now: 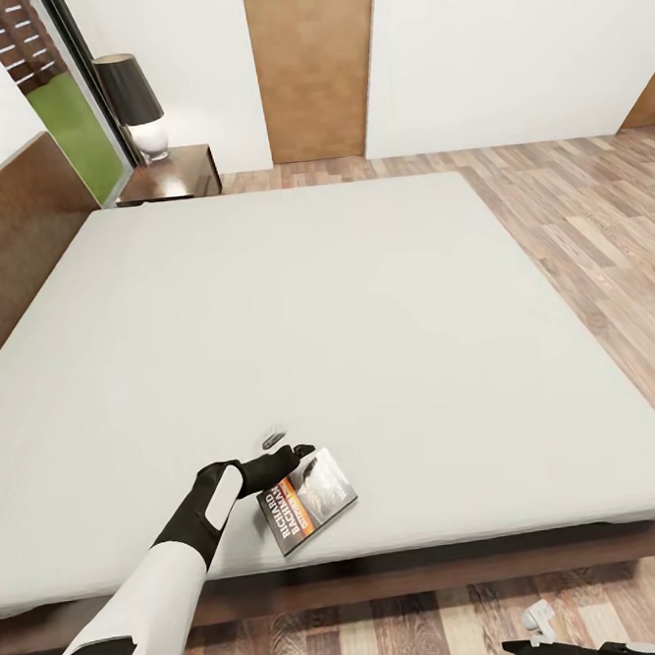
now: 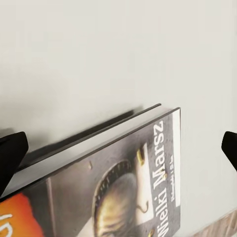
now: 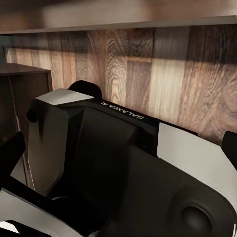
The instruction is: In the bedroom, move the book from the bed onto either nightstand, and place the two sandals side by side next to the bed.
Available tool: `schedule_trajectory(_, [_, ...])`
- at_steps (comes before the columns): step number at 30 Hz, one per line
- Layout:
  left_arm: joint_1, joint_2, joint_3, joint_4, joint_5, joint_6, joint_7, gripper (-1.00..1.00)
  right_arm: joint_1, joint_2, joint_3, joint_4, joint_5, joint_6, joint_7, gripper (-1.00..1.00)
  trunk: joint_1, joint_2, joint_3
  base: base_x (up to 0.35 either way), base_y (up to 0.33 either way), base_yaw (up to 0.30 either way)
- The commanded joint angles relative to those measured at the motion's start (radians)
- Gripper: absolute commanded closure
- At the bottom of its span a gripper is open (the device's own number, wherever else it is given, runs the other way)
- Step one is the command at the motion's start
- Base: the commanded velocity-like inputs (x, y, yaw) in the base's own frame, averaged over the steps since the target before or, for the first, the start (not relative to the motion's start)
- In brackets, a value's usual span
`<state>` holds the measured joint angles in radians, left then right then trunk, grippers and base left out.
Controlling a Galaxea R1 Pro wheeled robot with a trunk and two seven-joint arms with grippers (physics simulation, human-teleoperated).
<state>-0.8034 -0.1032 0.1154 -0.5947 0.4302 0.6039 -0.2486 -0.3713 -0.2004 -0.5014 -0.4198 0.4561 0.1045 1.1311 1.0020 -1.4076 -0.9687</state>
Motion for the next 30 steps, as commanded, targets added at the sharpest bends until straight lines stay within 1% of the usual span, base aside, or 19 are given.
schedule_trajectory(1, [0.0,-0.001,0.007,0.0,-0.004,0.007,-0.001,-1.0,-0.001,0.001,-0.008,-0.001,0.006,0.011,0.007,-1.0,0.0,0.0,-0.001,0.0,0.0,0.0])
schedule_trajectory(9, [0.0,-0.001,0.007,0.0,-0.004,0.007,-0.001,-1.0,-0.001,0.001,-0.008,-0.001,0.006,0.011,0.007,-1.0,0.0,0.0,-0.001,-0.069,0.0,0.0])
schedule_trajectory(24, [0.0,-0.001,0.007,0.0,-0.004,0.007,-0.001,-1.0,-0.001,0.001,-0.008,-0.001,0.006,0.011,0.007,-1.0,0.0,0.0,-0.001,-0.005,0.0,0.0])
schedule_trajectory(30, [0.0,-0.001,0.007,0.0,-0.004,0.007,-0.001,-1.0,-0.001,0.001,-0.008,-0.002,0.006,0.011,0.006,-1.0,0.0,0.0,-0.001,-0.082,0.0,0.0])
